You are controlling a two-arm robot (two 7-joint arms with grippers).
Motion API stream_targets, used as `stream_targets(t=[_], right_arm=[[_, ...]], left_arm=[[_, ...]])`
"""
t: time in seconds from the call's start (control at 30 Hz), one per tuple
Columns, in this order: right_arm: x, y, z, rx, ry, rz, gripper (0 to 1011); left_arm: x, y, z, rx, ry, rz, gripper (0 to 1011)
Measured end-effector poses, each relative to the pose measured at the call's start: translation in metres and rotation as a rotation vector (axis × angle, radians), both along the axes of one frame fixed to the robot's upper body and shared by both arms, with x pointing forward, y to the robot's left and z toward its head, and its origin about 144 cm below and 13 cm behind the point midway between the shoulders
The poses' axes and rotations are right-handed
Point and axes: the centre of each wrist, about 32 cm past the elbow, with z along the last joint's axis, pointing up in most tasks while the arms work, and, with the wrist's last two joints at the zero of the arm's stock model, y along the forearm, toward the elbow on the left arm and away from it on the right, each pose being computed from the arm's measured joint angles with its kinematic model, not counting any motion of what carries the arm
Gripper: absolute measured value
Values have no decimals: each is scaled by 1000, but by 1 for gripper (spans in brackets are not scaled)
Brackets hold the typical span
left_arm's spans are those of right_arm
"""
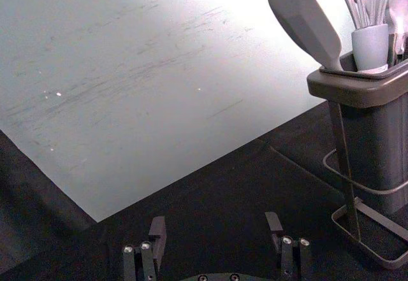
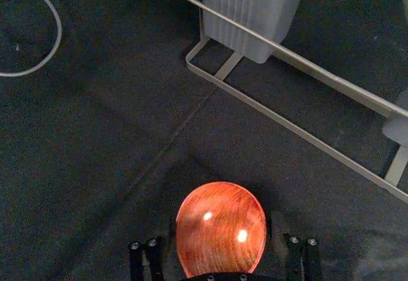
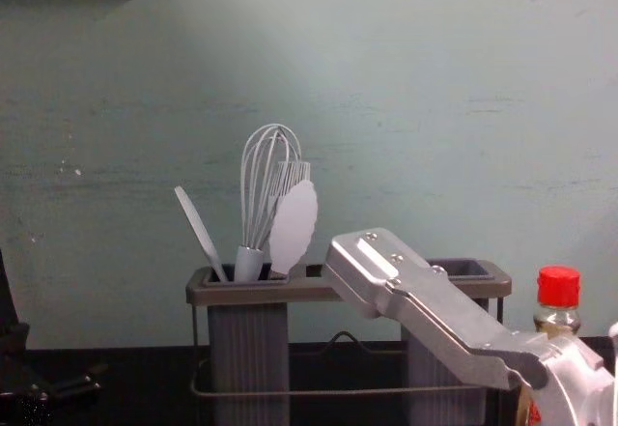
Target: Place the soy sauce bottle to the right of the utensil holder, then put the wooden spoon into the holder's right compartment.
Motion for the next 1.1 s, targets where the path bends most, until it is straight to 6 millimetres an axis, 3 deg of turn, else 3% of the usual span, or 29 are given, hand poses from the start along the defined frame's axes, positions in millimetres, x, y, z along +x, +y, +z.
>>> stream_targets(t=[0.27,0.7,1.1], right_arm=[[1,2,0,-7,-4,2,840],[-8,-7,11,13,-41,-3,840],[-37,-45,21,70,-176,-5,840]], left_arm=[[0,0,0,0,0,0,1011],[0,0,0,0,0,0,1011],[0,0,0,0,0,0,1011]])
